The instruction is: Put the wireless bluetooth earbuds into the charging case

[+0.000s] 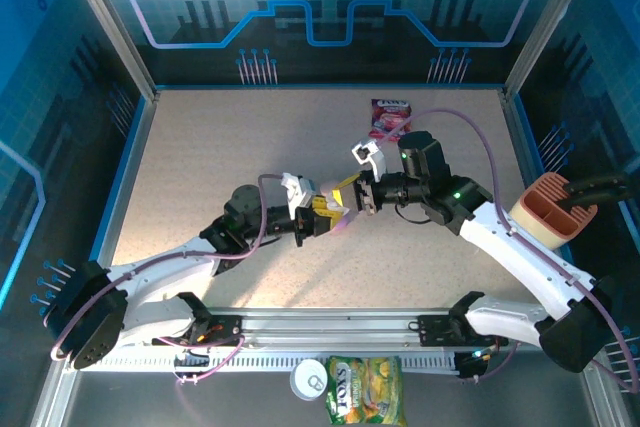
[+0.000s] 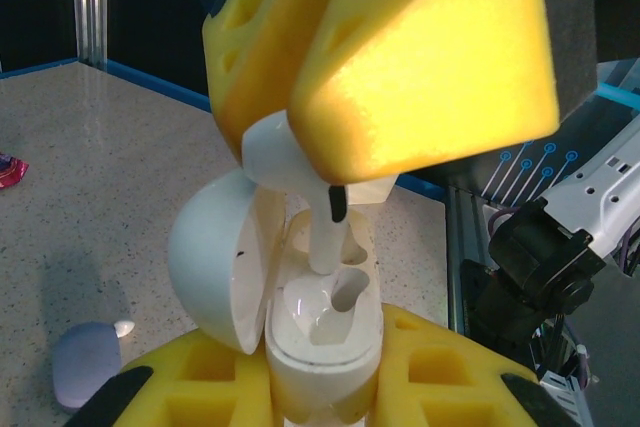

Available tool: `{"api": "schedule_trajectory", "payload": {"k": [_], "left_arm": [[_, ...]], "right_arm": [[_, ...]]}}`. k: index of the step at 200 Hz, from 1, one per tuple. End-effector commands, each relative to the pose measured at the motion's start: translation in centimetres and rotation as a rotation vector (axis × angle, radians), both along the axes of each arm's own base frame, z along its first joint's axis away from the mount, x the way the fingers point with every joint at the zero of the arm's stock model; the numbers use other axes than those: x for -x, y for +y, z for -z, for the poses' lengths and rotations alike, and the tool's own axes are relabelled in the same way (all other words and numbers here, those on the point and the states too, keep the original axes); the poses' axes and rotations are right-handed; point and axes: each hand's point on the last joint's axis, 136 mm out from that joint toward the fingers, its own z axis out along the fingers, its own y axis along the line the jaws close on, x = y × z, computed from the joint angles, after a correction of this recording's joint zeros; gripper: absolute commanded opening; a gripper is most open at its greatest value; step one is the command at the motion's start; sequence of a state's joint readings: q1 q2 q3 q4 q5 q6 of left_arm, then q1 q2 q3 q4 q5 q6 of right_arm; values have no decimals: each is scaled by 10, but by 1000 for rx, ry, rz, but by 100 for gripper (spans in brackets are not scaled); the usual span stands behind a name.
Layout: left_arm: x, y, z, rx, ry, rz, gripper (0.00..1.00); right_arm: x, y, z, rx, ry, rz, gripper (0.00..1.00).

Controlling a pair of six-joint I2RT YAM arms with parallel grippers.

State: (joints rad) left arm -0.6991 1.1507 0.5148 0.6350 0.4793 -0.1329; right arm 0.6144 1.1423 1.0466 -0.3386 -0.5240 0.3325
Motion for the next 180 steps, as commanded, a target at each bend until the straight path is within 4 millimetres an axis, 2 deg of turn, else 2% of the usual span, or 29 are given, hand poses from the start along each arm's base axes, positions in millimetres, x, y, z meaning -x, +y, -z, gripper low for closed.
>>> {"api": "schedule_trajectory", "payload": {"k": [1, 80, 180], "left_arm": [[-5, 0, -28, 55, -37, -5, 15], [-10, 0, -33, 73, -5, -27, 15], [-22, 0, -19, 42, 11, -80, 15]], "right_arm": [[2, -3, -7, -4, -23, 2, 21], [5, -1, -2, 18, -49, -12, 21], [-12, -5, -28, -72, -123, 109, 21]]}}
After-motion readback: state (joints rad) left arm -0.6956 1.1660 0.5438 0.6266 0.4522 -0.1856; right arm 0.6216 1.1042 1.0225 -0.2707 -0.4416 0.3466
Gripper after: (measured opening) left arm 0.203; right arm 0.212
